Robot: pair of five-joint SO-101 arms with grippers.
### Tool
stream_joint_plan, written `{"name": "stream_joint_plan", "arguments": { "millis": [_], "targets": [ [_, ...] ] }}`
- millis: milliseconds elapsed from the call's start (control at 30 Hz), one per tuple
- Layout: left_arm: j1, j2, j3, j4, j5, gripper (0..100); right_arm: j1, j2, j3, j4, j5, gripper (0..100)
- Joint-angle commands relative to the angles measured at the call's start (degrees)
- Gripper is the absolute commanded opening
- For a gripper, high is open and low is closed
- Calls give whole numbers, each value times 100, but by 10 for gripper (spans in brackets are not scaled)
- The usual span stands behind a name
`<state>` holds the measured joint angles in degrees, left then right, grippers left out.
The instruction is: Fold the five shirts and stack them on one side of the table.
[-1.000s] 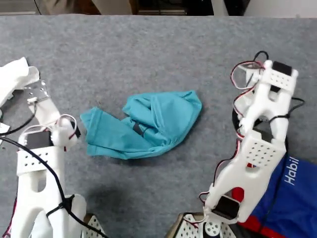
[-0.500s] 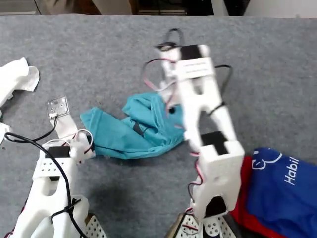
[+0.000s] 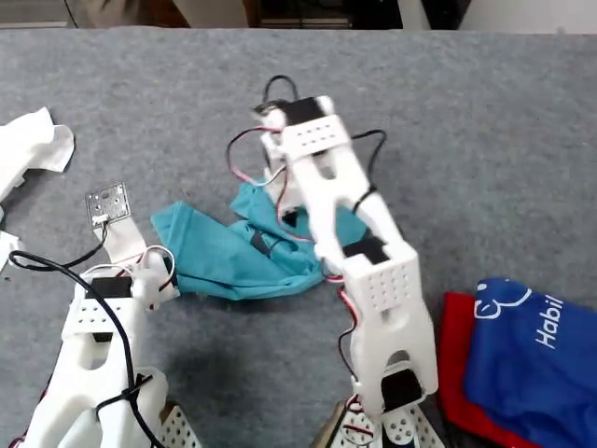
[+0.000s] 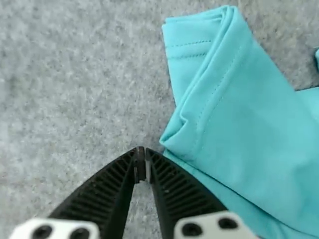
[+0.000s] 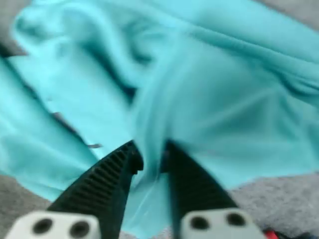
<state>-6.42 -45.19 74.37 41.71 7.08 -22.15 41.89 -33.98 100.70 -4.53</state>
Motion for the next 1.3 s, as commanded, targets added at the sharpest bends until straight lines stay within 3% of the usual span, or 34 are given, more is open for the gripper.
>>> {"name": "stream_joint_plan", "arguments": {
  "millis": [0, 233, 500, 1067, 1267],
  "targets": [
    [9, -48, -18, -79, 26, 19, 453, -40, -198, 141, -53, 29],
    [18, -48, -9, -79, 26, 19, 1095, -435, 22, 158, 44, 9],
    [26, -48, -9, -79, 26, 19, 1833, -1305, 971, 149, 923, 9],
    [26, -48, -9, -79, 26, 19, 4356, -2114, 3424, -70, 2857, 14],
    [44, -48, -62, -26, 26, 19, 4514, -2325, 3574, -114, 3015, 215]
  ]
}}
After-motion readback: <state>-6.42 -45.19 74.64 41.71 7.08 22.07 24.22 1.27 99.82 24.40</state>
